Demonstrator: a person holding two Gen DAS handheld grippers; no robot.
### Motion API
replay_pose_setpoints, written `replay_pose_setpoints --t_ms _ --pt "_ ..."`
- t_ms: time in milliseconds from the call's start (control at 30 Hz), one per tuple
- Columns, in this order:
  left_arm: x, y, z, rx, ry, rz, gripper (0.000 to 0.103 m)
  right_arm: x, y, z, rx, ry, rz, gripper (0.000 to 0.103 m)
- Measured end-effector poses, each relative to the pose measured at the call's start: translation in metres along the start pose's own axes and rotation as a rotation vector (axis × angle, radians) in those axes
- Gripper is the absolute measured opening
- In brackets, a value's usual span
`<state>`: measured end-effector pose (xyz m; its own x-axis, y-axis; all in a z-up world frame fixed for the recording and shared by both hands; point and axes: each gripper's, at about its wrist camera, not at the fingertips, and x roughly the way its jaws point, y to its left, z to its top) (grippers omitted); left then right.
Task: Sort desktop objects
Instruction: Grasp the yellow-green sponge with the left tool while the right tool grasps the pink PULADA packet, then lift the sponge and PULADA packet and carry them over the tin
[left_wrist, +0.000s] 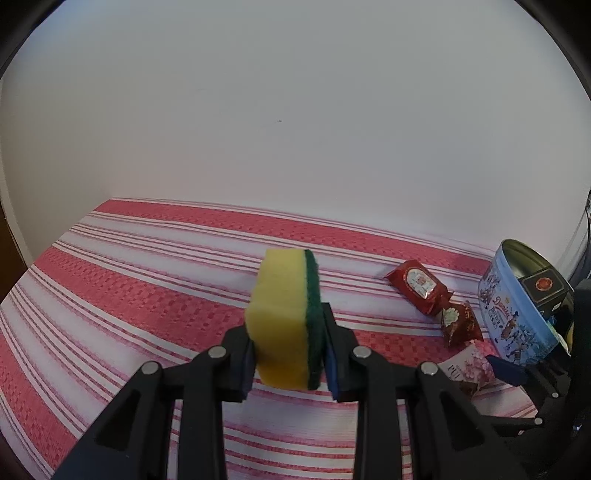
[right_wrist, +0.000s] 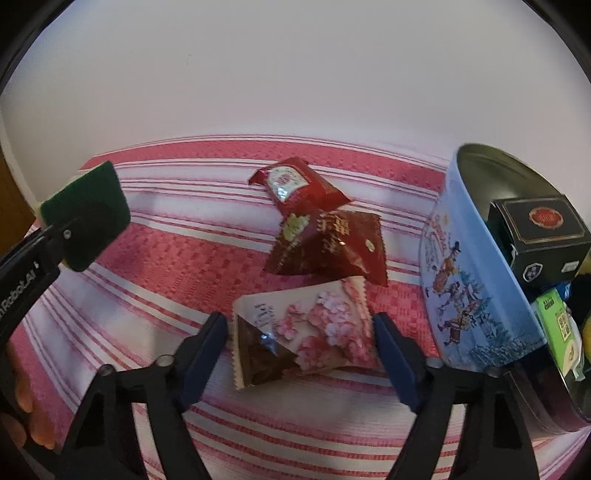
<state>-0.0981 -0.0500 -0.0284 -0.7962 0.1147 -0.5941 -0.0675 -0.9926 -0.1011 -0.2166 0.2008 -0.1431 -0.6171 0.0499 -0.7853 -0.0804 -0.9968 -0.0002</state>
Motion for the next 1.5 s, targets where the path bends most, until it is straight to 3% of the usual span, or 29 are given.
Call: replay_pose_setpoints --t_ms 267,400,567,767,1000,1167,1500 --pt "-0.002 -0.003 -0.001 -0.005 -0.008 0.018 0.03 0.001 -0.001 0.0 -0.002 -0.02 0.011 0.057" --pt "-0.001 -0.004 -0.002 0.002 -0.01 0.021 0.03 -0.001 -0.006 -0.004 0.028 -0.034 0.068 0.053" --pt "-0.002 -0.003 -0.002 0.008 -0.016 0.027 0.03 -0.008 -0.014 -0.006 0.055 -0.082 0.122 0.053" --pt "-0.004 -0.001 -0.002 0.009 -0.025 0.03 0.03 -0.036 -0.012 -0.015 0.036 -0.219 0.157 0.052" --pt "-0.005 0.001 -0.003 0.006 -0.032 0.034 0.03 -0.056 -0.013 -0.019 0.001 -0.392 0.156 0.053" --pt "-0.007 0.005 -0.004 -0.001 -0.036 0.026 0.03 -0.078 0.002 -0.03 -0.106 -0.477 0.094 0.053" --pt "-0.009 0.001 -0.005 0.008 -0.034 0.018 0.03 -0.085 0.001 -0.03 -0.123 -0.487 0.04 0.053"
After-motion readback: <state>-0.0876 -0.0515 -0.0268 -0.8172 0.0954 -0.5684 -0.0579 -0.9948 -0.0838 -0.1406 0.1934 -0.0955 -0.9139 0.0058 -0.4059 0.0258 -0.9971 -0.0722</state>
